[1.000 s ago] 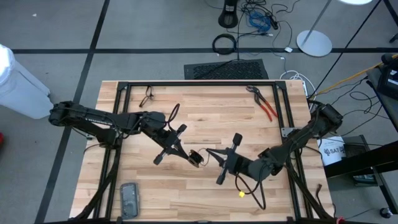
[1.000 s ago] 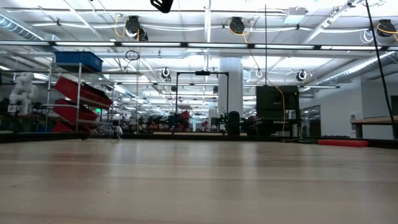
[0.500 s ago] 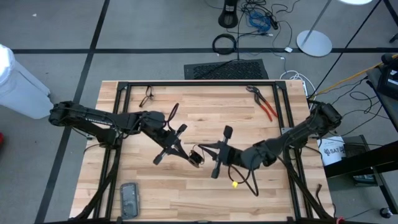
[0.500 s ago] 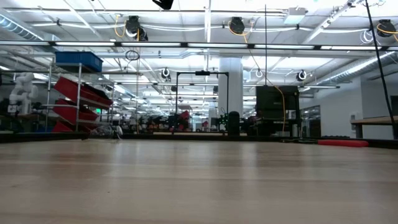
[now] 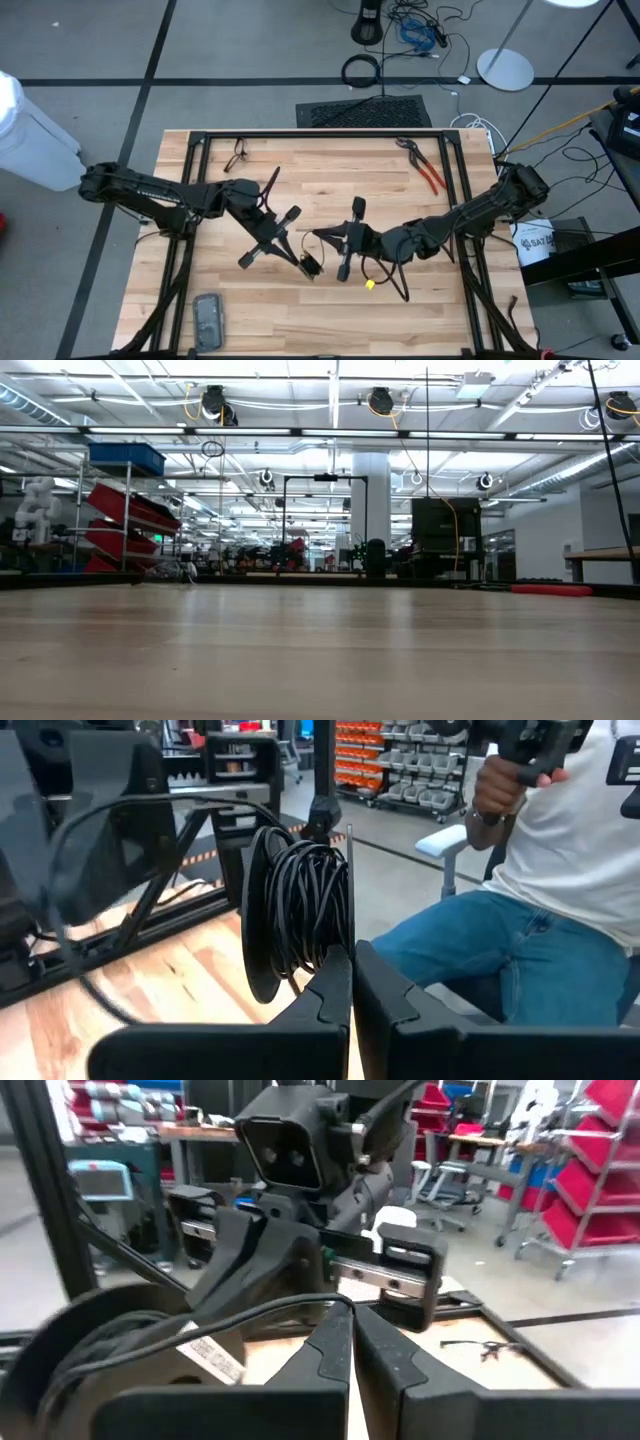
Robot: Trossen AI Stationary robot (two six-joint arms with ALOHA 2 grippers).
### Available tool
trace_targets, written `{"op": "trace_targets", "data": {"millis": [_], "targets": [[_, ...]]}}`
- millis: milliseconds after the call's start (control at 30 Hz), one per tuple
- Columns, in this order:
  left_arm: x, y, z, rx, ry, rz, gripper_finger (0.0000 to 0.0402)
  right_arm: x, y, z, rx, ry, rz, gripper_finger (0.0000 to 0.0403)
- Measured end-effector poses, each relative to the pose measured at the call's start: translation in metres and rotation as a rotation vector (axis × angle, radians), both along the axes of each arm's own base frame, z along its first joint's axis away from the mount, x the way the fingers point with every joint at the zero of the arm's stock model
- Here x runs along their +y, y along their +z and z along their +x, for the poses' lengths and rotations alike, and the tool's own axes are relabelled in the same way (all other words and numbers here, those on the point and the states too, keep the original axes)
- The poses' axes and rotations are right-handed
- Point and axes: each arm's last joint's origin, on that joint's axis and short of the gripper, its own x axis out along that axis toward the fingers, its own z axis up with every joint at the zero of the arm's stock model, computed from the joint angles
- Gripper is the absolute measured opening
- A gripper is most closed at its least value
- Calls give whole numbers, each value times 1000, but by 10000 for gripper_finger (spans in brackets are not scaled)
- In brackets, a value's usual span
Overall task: Coil cords
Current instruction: Coil the black wire onto the spool
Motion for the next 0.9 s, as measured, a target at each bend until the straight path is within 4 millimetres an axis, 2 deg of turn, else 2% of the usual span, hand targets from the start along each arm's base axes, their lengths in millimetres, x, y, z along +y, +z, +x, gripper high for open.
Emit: {"op": "trace_targets", "data": {"millis": [333,667,900], "targets": [[0,-20,24,3,6,-1,2,-2,-4,1,28,29,48,0],[4,-18,28,-48,-2,-16,2,-3,-19,-1,153,17,89,0],[4,-16,28,-73,-3,-17,2,-6,-20,4,162,123,118,0]]}}
